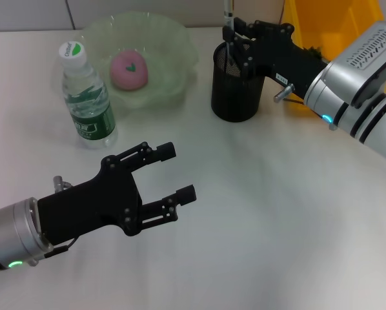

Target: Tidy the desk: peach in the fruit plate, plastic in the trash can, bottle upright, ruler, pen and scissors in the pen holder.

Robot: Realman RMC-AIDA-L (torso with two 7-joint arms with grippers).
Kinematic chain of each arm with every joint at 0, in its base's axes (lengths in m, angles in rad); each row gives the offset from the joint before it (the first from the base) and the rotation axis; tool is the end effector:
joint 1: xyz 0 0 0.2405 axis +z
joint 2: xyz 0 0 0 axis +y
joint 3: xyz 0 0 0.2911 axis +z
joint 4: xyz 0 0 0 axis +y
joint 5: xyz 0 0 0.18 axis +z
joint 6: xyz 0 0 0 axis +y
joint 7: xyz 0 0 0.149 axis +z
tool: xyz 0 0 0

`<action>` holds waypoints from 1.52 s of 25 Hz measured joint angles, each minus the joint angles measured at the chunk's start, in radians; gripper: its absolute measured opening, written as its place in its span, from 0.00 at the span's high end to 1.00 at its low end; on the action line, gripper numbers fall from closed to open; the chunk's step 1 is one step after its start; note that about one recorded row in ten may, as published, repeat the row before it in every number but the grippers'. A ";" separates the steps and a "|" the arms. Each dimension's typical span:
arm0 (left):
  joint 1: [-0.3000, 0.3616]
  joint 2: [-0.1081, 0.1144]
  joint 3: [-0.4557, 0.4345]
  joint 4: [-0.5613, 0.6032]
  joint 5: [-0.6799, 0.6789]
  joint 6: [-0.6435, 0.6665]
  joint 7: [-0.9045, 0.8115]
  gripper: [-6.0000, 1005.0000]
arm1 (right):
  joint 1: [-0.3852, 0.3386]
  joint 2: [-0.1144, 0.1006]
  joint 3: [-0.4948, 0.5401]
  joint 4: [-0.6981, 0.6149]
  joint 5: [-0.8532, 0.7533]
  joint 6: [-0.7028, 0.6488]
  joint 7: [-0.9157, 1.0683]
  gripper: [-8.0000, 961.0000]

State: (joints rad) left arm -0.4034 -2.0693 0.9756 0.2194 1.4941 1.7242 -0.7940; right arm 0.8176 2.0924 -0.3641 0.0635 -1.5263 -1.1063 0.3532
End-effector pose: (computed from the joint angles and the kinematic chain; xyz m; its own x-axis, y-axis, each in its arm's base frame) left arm -0.2678 0.2445 -0.0554 0.6175 0.1199 0.7774 0.3330 -0.9352 -0.1202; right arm 0.2114 0.4023 -0.0764 0.7831 0.0656 -0.6184 -0.4292 -0.6625 -0.6139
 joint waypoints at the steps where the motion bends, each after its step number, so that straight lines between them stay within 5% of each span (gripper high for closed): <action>1: 0.000 0.000 0.000 0.000 0.000 0.001 0.002 0.22 | 0.000 0.000 0.001 0.000 0.000 -0.001 0.000 0.77; 6: -0.001 0.000 0.000 0.000 0.000 0.002 0.005 0.22 | -0.005 0.000 0.024 -0.001 0.000 -0.007 0.000 0.76; 8: -0.002 0.000 0.000 0.000 0.000 0.002 0.005 0.22 | -0.008 0.000 0.034 -0.001 0.000 -0.008 0.000 0.52; 26: -0.005 0.000 0.000 0.000 0.000 0.001 0.006 0.22 | -0.017 0.000 0.049 -0.006 0.000 -0.045 -0.005 0.27; 38: -0.005 0.000 0.000 0.000 0.000 0.000 0.006 0.22 | -0.154 -0.010 0.048 -0.072 -0.034 -0.346 0.189 0.18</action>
State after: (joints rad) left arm -0.4080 -2.0691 0.9756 0.2193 1.4941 1.7246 -0.7884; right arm 0.6640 2.0829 -0.3157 -0.0081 -1.5600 -1.4523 0.5420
